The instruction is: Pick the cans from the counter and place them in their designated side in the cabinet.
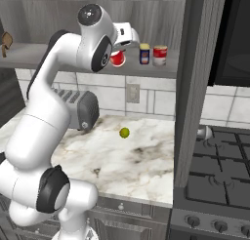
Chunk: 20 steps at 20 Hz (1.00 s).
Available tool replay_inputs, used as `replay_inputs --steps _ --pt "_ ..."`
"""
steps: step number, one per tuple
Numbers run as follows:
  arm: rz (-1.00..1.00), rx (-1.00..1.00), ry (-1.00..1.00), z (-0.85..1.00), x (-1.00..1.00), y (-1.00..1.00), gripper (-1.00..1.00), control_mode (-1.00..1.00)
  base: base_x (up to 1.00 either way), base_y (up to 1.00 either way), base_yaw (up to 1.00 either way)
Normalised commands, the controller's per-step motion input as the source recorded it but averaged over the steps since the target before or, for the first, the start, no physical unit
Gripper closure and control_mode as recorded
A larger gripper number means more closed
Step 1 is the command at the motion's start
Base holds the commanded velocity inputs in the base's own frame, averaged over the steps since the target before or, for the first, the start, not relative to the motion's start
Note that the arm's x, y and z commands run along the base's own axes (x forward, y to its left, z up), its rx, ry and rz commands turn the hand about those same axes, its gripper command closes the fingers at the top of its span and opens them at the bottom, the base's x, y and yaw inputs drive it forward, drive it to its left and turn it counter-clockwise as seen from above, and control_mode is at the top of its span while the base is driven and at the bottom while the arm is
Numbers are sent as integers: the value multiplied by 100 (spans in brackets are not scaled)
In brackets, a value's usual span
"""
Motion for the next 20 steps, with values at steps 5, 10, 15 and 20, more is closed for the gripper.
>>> replay_inputs --steps 5,10,15,20 --pt "0 0 1 0 15 0 100 -100 0 0 0" --pt "0 0 2 -1 17 0 100 -100 0 0 0" --pt "0 0 2 -3 14 -2 100 -100 0 0 0" --pt "0 0 3 -4 13 -3 100 -100 0 0 0"
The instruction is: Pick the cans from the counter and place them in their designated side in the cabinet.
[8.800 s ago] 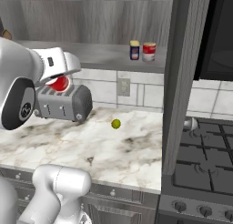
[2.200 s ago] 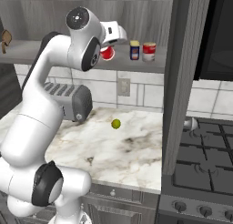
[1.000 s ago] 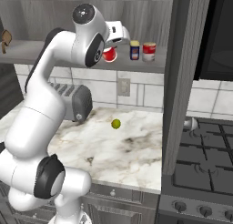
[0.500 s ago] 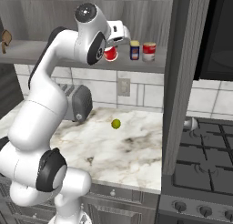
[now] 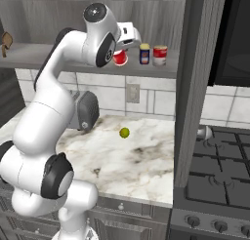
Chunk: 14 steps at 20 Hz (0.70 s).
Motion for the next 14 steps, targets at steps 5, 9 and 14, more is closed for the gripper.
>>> replay_inputs --steps 5,9,14 --pt "0 0 3 -7 13 -1 100 -100 0 0 0" --pt "0 0 3 -5 13 -1 100 -100 0 0 0" --pt "0 0 2 -3 15 -2 100 -100 0 0 0"
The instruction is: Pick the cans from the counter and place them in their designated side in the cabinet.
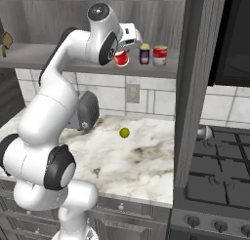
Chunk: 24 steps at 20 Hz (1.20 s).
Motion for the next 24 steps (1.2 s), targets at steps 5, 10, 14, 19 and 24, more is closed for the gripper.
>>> replay_inputs --steps 5,10,14,19,24 --pt "0 0 2 -4 14 -1 100 -100 0 0 0" --pt "0 0 2 -4 14 0 100 -100 0 0 0" --pt "0 0 2 -3 18 0 100 -100 0 0 0" --pt "0 0 2 -2 20 -2 100 -100 0 0 0" --pt "0 0 2 -3 20 -3 100 -100 0 0 0"
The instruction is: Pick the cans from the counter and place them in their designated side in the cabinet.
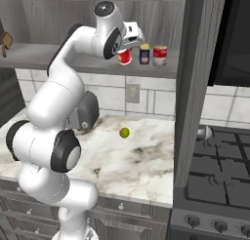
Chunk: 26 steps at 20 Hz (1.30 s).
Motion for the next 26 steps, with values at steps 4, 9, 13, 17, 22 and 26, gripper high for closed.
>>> replay_inputs --steps 4,9,13,17,22,26 --pt "0 0 2 -4 19 -4 100 -100 0 0 0" --pt "0 0 2 -5 18 -5 100 -100 0 0 0" --pt "0 0 2 -7 16 -6 100 -100 0 0 0" --pt "0 0 1 -9 12 -5 100 -100 0 0 0" --pt "0 0 0 -12 8 -3 100 -100 0 0 0" --pt "0 0 0 -14 2 -1 100 -100 0 0 0"
